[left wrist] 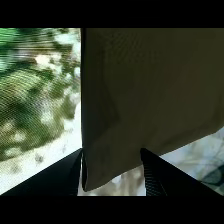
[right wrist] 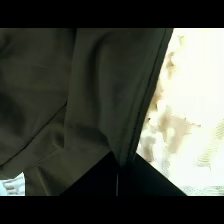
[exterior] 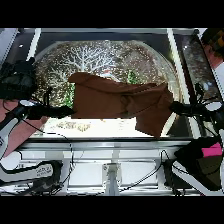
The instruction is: Fold the clothes and pants, and hang the long-sleeved shirts on hangers.
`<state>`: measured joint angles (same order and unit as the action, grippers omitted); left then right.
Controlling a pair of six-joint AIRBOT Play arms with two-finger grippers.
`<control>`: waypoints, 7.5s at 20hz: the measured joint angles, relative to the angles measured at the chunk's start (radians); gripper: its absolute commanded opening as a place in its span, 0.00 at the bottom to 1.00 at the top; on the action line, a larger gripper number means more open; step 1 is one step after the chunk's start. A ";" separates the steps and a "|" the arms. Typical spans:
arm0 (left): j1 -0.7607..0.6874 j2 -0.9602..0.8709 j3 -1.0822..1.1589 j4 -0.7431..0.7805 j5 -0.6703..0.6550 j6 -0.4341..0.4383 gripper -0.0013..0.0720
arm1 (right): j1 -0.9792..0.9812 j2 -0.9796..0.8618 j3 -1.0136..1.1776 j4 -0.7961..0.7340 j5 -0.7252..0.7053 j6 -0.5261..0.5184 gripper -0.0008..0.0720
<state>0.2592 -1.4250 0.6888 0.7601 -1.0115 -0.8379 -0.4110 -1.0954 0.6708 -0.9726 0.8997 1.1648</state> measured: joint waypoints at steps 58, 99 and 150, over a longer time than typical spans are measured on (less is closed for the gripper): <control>-0.012 0.517 0.639 -0.035 0.351 0.055 0.04 | 0.000 0.281 0.970 -0.030 0.400 0.214 0.03; -0.283 -0.298 0.638 -0.035 1.207 0.053 0.04 | 0.335 -0.616 0.747 0.006 -0.642 0.177 0.03; -0.063 -0.055 0.634 0.513 0.250 -0.392 0.46 | 0.278 -0.446 0.778 -0.496 0.177 0.322 0.61</control>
<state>0.1963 -1.4796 1.3231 1.2732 -0.7612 -1.2301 -0.1329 -1.5414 1.4487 -1.4685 1.0767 1.4868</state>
